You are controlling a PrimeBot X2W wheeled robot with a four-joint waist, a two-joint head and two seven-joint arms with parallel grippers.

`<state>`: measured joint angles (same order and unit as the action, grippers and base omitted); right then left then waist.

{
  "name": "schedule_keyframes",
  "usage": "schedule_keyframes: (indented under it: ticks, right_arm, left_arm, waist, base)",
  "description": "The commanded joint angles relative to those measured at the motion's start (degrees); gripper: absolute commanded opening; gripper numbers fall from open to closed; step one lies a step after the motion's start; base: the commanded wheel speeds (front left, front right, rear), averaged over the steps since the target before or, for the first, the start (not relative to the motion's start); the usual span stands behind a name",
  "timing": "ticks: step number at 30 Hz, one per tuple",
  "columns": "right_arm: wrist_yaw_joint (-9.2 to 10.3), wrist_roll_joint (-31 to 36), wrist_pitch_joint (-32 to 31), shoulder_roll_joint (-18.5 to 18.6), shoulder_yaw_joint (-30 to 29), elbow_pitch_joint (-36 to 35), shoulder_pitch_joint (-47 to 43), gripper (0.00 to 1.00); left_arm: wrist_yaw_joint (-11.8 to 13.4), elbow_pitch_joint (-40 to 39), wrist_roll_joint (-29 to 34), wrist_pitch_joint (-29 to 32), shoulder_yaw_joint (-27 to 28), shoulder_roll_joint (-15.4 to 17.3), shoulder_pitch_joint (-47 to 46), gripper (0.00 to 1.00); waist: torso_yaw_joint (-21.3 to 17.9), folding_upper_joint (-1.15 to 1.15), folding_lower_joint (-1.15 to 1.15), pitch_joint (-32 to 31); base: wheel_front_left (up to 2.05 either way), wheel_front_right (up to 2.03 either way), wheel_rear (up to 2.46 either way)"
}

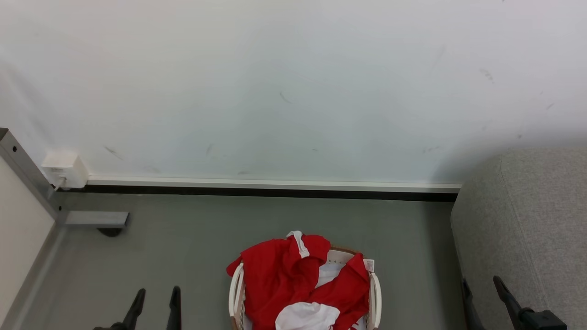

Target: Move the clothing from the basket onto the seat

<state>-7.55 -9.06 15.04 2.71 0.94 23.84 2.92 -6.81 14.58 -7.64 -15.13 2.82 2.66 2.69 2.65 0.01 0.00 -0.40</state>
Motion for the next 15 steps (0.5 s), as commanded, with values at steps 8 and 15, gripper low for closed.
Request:
schedule_keyframes:
  ticks: [8,15]
  right_arm:
    - [0.12,-0.45,0.22,0.33,0.30,-0.12,0.24,1.00]
    - [0.12,-0.44,0.22,0.32,1.52,-1.40,2.02,1.00]
  left_arm:
    - [-0.15,0.07,-0.01,-0.04,0.31,0.40,0.21,1.00]
    - [-0.37,-0.43,-0.62,-0.04,-0.38,0.39,-1.43,1.00]
  waist:
    - [-0.26,-0.01,0.00,0.24]
    - [-1.84,-0.01,0.00,2.69]
  base:
    - [0.00,0.00,0.00]
    - [0.00,0.00,0.00]
